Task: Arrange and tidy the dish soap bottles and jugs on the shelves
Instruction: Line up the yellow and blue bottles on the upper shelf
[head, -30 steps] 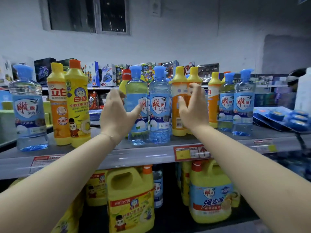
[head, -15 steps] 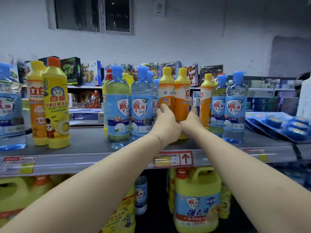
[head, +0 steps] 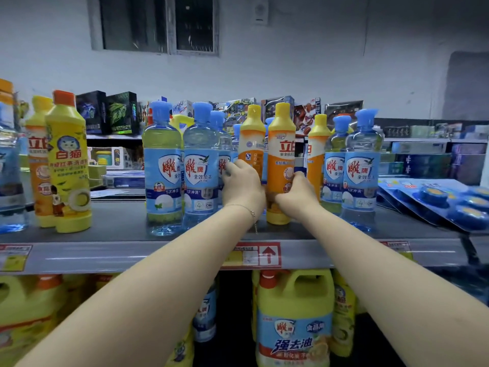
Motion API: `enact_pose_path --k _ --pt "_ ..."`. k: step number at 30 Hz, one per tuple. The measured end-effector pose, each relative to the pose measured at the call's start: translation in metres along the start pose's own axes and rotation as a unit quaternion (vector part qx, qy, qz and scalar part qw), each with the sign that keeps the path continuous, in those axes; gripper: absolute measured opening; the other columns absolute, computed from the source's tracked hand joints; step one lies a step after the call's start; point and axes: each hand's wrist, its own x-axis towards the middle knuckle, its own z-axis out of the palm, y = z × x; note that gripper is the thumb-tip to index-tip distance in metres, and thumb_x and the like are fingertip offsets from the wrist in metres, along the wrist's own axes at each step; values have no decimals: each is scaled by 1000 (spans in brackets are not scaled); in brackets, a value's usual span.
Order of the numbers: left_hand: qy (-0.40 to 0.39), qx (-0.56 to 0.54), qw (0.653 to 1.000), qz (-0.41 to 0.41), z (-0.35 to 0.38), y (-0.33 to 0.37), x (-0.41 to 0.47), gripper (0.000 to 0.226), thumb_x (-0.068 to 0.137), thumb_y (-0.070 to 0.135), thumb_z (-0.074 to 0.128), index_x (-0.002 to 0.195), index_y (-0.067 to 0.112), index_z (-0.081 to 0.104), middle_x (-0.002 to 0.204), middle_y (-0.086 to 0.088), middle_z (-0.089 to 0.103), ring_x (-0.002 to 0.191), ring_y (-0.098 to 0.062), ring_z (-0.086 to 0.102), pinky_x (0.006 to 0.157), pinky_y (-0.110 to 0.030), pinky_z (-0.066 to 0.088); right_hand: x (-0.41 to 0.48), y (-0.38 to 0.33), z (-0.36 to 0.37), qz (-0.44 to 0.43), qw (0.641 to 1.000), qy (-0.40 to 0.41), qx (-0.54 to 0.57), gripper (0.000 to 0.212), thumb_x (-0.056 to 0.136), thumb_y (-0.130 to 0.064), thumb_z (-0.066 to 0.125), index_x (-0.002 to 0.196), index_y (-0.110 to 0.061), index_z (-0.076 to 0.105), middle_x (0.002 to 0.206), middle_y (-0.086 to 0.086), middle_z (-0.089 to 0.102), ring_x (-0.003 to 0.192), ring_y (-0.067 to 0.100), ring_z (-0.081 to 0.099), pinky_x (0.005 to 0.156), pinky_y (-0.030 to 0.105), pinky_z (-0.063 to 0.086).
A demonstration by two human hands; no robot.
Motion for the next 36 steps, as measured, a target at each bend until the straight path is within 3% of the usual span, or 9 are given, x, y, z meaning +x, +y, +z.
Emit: enact_pose_path --k 5,12,17,20,23,27,32,36 --pt "-2 33 999 -12 2 0 3 52 92 29 60 127 1 36 120 -17 56 108 -34 59 67 -36 43 -1 0 -2 -6 1000 -7 -1 73 74 -38 78 130 -15 38 128 10 51 115 29 52 92 43 50" --pt "-45 38 998 -26 -1 -1 5 34 86 27 68 113 9 56 110 -12 60 97 -29 61 69 -35 50 -2 0 -3 -8 1000 -21 18 76 73 -43 78 132 -14 38 128 9 51 116 29 52 95 46 49" --pt "-60 -33 996 -59 -6 0 -6 61 81 22 70 126 1 35 118 -14 57 111 -33 57 79 -37 49 -5 3 -6 -16 999 -30 35 66 77 -40 74 129 -15 42 122 7 57 110 26 56 90 41 50" --pt "-67 -83 992 -63 -11 0 -13 61 80 21 71 125 6 32 119 -13 56 111 -33 57 83 -39 49 -8 3 -8 -30 998 -30 42 58 80 -39 73 125 -15 46 114 2 59 104 23 58 79 33 47" --pt "-71 -123 989 -39 -15 -2 -21 58 80 18 70 123 12 31 114 -11 57 106 -33 58 82 -41 50 -11 5 -8 -57 997 -6 59 52 78 -36 76 118 -16 50 110 -1 63 102 22 61 77 33 48" --pt "-72 -202 977 18 -28 -12 -34 52 78 14 67 116 19 31 96 0 59 92 -24 61 76 -38 55 -29 6 -13 -117 986 56 108 55 76 -36 77 119 -22 45 114 -4 62 104 20 62 87 44 53" --pt "-42 -289 954 73 -52 -22 -51 51 77 26 74 113 21 39 94 9 62 84 -12 64 72 -31 56 -58 -9 -28 -235 960 116 97 66 68 -58 69 115 -22 40 106 -10 61 92 16 65 75 46 56" --pt "-24 -366 926 88 -75 -31 -60 52 72 23 75 116 23 46 95 11 68 81 -6 68 73 -34 59 -77 -32 -34 -301 940 111 116 64 71 -57 64 112 -16 38 95 -23 55 87 13 65 70 43 56"
